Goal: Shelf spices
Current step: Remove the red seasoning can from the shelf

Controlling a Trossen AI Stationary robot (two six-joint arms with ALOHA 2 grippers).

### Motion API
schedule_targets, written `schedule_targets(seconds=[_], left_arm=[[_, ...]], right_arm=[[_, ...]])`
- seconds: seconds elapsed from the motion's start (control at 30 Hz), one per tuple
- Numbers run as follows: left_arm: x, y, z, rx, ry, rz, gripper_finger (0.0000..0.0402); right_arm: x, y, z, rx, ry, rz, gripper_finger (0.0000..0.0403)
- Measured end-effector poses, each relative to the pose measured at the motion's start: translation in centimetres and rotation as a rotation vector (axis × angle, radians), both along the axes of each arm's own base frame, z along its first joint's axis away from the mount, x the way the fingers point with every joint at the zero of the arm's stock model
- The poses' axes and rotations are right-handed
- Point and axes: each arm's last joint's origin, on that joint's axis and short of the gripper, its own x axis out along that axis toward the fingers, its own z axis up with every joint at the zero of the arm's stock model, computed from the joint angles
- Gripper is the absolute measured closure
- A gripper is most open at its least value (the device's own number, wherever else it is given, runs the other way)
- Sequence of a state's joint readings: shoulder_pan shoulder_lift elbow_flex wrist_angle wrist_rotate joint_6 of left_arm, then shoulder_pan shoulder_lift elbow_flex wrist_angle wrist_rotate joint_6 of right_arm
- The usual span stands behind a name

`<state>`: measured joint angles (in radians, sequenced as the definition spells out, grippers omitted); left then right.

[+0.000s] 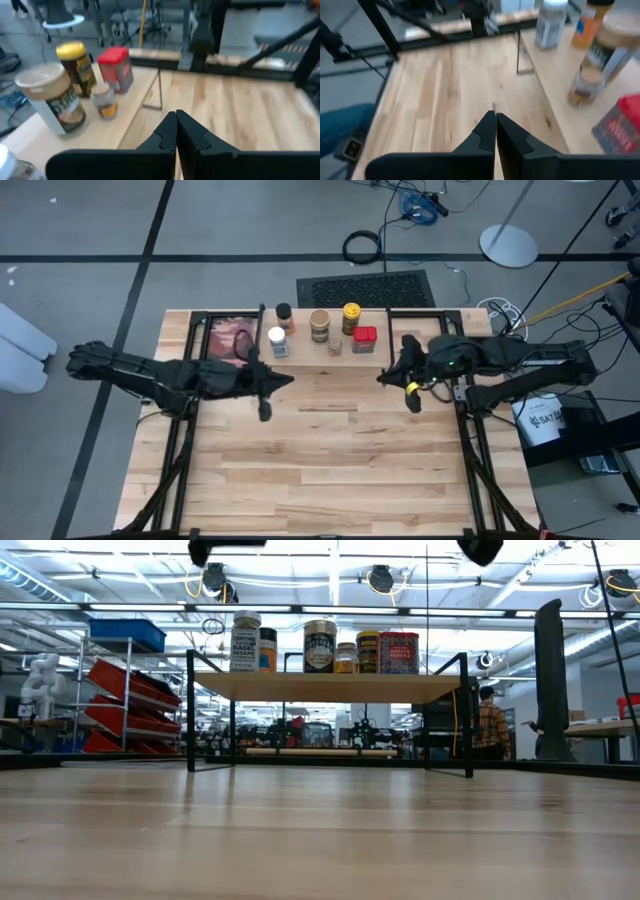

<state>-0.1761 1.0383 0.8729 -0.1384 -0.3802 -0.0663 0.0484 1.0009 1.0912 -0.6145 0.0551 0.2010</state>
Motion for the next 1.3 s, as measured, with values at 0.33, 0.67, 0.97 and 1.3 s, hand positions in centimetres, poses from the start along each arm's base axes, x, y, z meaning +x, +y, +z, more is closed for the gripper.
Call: schedule_targets(seconds=[0.33, 0.67, 0.97, 1.3], left_arm=[[-0.2, -0.6, 1.4, 0.053, -0.025, -0.076, 0.0395], [-2.0, -0.2, 3.8, 0.123, -0.086, -0.091, 0.0395], [-2.3, 0.0, 3.6, 0.153, -0.059, -0.086, 0.0395], [-3.3, 0.2, 3.6, 0.151, -0.026, -0.088, 0.0395]], right_arm=[[1.1, -2.0, 1.3, -0.065, 0.048, -0.059, 0.0402], [1.7, -7.3, 6.6, -0.166, 0.141, -0.208, 0.0345], [5.0, -11.6, 8.3, -0.289, 0.187, -0.220, 0.0274], [4.9, -11.6, 6.3, -0.189, 0.424, -0.102, 0.0178]])
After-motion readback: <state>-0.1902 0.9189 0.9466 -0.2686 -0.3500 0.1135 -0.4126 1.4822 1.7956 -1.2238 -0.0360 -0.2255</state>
